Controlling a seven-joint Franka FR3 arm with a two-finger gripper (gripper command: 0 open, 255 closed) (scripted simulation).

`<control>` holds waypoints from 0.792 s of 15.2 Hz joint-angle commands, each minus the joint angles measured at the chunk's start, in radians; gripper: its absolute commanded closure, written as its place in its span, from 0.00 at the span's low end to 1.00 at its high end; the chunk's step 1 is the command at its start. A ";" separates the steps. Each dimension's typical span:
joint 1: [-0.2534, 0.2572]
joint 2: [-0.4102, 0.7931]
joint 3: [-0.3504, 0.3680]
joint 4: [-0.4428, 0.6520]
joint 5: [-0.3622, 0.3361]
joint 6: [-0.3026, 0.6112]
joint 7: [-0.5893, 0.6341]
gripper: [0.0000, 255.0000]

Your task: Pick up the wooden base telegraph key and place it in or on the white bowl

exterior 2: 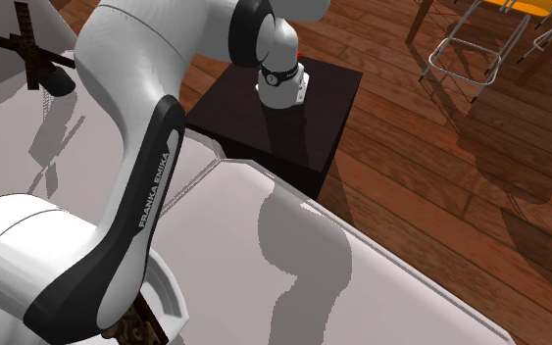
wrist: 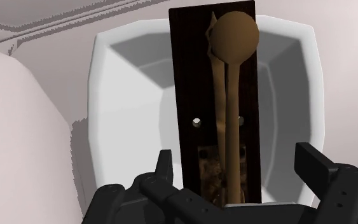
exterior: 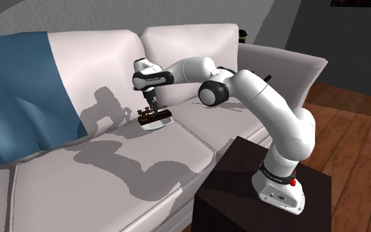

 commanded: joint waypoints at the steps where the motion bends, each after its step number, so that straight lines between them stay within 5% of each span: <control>1: 0.000 0.000 0.000 0.000 0.000 0.000 0.000 0.00; 5: -0.003 0.072 0.001 0.256 0.003 -0.184 -0.003 0.00; 12: -0.003 0.072 0.001 0.256 0.003 -0.185 -0.003 0.00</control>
